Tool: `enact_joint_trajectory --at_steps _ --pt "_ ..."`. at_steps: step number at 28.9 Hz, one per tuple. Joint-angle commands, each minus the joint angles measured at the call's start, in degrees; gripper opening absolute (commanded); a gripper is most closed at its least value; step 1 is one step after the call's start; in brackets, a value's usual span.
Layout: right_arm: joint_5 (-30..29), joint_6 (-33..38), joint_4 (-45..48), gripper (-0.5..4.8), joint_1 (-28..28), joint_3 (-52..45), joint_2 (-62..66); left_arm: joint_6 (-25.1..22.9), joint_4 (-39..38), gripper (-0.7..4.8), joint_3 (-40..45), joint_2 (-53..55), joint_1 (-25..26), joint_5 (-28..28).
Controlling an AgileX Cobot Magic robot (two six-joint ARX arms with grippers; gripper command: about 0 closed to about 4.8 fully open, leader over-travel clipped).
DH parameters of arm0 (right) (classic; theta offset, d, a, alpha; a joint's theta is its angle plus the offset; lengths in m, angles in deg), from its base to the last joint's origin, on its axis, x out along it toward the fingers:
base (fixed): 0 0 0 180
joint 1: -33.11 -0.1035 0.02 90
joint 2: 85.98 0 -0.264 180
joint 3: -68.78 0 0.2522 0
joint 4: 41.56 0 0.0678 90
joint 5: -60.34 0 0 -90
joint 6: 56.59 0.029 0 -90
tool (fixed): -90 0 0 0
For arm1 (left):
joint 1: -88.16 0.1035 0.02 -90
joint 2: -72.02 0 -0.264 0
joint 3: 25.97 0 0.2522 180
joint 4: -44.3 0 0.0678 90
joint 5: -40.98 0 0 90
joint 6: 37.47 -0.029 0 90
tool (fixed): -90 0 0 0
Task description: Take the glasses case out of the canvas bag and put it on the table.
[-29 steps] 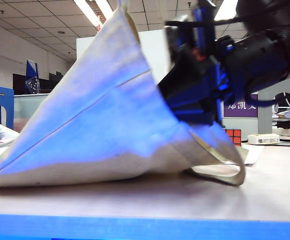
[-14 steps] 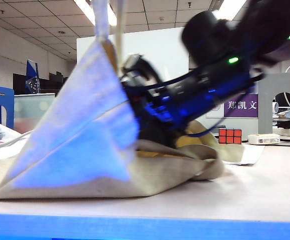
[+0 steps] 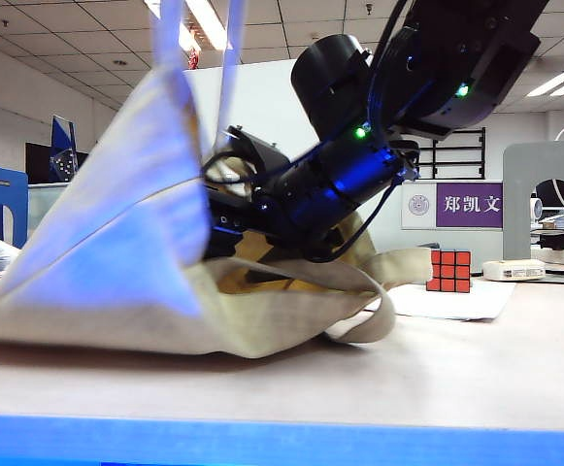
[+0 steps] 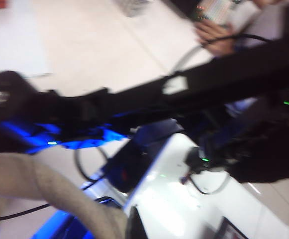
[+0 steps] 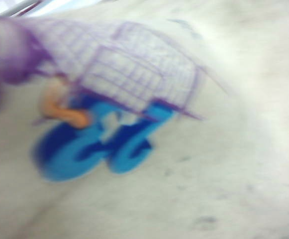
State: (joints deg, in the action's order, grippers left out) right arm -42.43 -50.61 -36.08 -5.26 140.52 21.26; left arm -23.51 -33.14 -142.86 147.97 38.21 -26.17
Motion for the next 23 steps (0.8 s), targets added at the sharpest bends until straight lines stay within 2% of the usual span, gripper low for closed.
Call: enact_joint_trajectory --at_steps 1,7,8,10,11,12,13,14,15,16,17,18,19,23 --pt "-0.5 1.2 1.1 4.79 0.4 0.2 0.6 -0.1 2.3 -0.05 -0.2 -0.3 -1.2 2.7" --pt "-2.4 6.0 2.3 4.79 -1.0 2.9 8.9 -0.1 2.2 -0.05 -0.2 -0.2 -1.7 5.7" --pt "-2.0 6.0 1.2 4.79 -1.1 3.7 9.8 -0.1 2.0 -0.05 -0.2 -0.2 -1.6 5.7" --pt "2.2 6.0 -7.2 4.79 -1.7 7.4 11.3 -0.3 1.9 -0.05 -0.2 -0.2 -1.6 5.7" --pt "3.4 5.6 -12.7 3.78 -1.7 9.7 11.3 -0.6 2.0 -0.05 -0.2 -0.2 -1.6 5.7" --pt "3.5 5.3 -15.3 2.54 -1.7 10.9 11.3 -0.8 1.9 -0.05 -0.2 -0.2 -1.6 5.7" --pt "3.7 4.3 -18.4 2.07 -1.7 12.2 10.6 -2.3 1.9 -0.05 -0.2 -0.2 -1.5 5.3" --pt "3.7 3.8 -19.3 2.07 -1.7 12.4 9.8 -3.3 1.9 -0.05 -0.2 -0.2 -1.5 4.3" --pt "3.3 2.4 -20.8 2.07 -1.7 12.3 7.7 -5.7 1.6 -0.05 -0.2 -0.2 -1.4 0.8" --pt "2.3 0.9 -23.3 2.07 -1.7 12.3 4.6 -8.2 1.6 -0.05 -0.2 -0.3 0.2 -5.1" --pt "2.3 0.4 -24.4 2.07 -1.7 12.3 3.1 -8.6 1.7 -0.04 -0.2 -0.2 1.4 -7.5" --pt "2.4 -0.7 -27.6 2.11 -1.6 12.3 -0.7 -9.3 3.1 -0.04 -0.2 0.0 5.2 -11.8" --pt "2.4 -1.4 -29.3 2.11 -1.6 12.3 -2.3 -9.2 4.2 -0.04 -0.2 0.0 7.9 -13.1" --pt "2.1 -5.5 -39.6 2.12 -1.4 12.2 -11.3 -8.6 13.7 -0.05 -0.2 1.7 25.3 -13.3"
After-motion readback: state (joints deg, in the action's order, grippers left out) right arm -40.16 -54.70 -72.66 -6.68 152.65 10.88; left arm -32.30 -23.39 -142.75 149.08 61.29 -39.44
